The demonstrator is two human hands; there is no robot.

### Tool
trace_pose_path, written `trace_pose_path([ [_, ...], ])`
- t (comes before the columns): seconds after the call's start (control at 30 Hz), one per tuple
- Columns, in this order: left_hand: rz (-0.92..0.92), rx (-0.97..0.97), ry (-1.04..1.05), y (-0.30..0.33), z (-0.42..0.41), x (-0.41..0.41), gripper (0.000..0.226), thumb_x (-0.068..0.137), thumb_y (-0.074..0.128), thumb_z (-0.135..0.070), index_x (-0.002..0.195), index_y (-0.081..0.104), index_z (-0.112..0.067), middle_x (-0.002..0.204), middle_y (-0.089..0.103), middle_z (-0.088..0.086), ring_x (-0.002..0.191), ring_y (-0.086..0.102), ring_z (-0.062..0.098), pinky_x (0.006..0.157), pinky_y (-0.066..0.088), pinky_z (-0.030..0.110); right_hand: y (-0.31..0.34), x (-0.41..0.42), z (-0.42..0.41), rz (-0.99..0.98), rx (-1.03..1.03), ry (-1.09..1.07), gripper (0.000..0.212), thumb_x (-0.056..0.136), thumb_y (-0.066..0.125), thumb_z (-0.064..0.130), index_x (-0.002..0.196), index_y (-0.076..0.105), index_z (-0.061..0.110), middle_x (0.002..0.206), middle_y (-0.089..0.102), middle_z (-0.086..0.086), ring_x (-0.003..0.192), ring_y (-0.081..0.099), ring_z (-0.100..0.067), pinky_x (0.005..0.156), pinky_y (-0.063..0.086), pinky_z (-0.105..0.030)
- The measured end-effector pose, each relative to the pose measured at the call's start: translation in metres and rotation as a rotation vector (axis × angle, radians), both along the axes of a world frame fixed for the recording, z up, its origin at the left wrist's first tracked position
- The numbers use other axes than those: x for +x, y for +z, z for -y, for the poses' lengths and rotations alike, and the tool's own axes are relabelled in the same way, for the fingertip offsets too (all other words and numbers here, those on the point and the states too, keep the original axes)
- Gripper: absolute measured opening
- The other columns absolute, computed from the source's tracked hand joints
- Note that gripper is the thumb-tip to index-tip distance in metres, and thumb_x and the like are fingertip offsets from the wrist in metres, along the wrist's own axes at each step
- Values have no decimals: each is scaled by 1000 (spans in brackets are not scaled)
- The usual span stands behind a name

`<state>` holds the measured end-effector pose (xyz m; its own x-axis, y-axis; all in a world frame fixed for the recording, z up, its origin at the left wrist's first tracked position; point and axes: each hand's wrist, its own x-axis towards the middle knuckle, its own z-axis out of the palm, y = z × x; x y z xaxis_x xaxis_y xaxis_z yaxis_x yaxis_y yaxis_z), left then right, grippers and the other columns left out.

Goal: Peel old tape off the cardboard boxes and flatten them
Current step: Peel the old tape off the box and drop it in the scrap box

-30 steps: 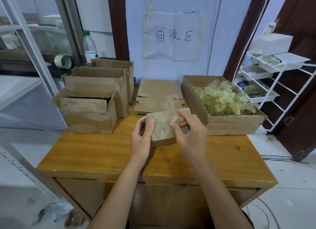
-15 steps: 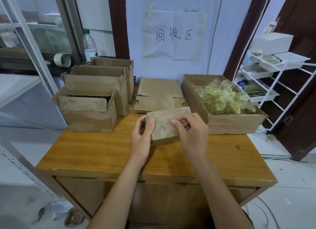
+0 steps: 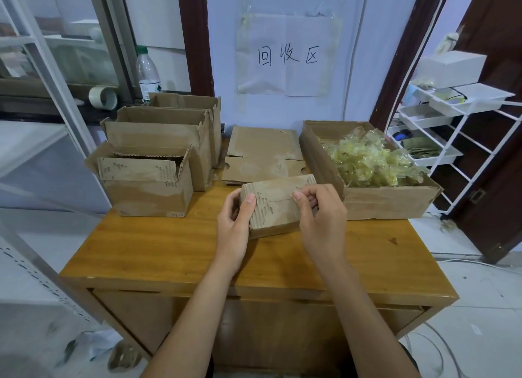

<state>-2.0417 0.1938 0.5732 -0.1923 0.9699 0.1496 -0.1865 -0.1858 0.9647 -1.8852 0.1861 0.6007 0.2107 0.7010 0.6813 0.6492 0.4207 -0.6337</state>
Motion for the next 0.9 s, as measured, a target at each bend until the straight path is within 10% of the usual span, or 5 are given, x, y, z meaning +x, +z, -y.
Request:
trace_pose_path([
  [0.6, 6, 5, -9, 2, 2, 0, 47, 90, 61, -50, 126, 65, -20, 119, 73, -1, 109, 71, 12, 80, 58, 23, 7, 0, 5, -390, -76, -44, 14, 109, 51, 18, 97, 58, 17, 85, 69, 4, 82, 66, -3, 68, 51, -15],
  [0.9, 14, 0, -1, 2, 2, 0, 44, 91, 61, -48, 125, 65, -22, 117, 73, -3, 108, 71, 11, 80, 59, 24, 5, -3, 6, -300, 0, -36, 11, 97, 73, 15, 94, 63, 18, 79, 67, 10, 71, 64, -8, 61, 53, -18],
])
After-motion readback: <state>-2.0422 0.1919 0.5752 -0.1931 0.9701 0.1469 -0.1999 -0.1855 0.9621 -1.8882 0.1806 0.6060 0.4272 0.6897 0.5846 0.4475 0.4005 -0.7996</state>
